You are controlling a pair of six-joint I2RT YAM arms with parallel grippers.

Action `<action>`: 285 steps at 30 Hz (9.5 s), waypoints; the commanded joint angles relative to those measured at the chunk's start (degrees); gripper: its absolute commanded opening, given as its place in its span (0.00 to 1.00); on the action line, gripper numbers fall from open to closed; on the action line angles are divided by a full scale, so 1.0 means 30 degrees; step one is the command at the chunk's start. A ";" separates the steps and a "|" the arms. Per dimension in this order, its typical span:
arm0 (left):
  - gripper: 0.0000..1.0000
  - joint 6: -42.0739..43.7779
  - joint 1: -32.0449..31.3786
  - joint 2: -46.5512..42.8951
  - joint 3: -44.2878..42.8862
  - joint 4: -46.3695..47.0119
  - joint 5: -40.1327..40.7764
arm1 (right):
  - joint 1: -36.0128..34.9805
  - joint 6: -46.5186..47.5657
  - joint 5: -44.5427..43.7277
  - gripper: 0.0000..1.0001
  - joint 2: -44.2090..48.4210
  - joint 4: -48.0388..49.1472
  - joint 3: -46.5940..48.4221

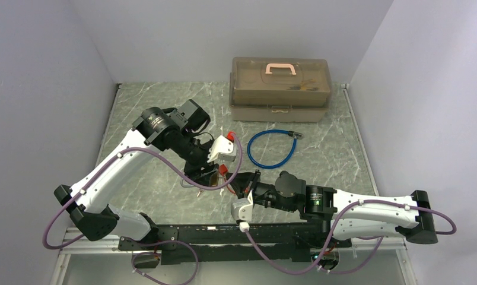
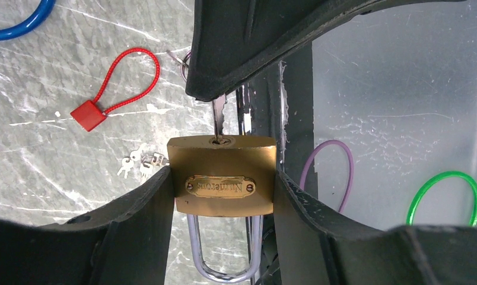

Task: Unlock with the key

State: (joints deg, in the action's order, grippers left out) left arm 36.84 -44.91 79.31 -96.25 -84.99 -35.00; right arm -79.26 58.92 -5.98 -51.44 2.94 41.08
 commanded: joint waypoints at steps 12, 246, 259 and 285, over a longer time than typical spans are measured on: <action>0.00 0.0913 0.0320 -0.0163 -0.1337 0.0461 -0.1989 | -0.1048 0.0226 0.0385 0.00 -0.0305 0.1501 -0.0308; 0.00 -0.2417 0.1955 0.3407 -0.6791 -0.1685 0.1733 | 1.0656 -2.3662 0.5319 0.11 -0.1350 -0.1756 0.6798; 0.00 -0.0854 -0.1426 0.2518 -0.2056 -0.1443 1.5030 | 1.0731 -2.3703 -0.0983 0.41 0.1840 -0.2752 0.4640; 0.00 1.2153 -0.7456 -0.0742 0.6792 0.4665 3.3080 | 1.0788 -2.3426 -0.3384 0.50 0.3723 -0.3329 0.4938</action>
State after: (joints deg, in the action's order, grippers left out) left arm 67.42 -65.14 79.22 -70.39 -72.97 55.18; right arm -46.96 -11.99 -16.21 -40.16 -7.38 53.32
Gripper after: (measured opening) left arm 0.212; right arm 0.495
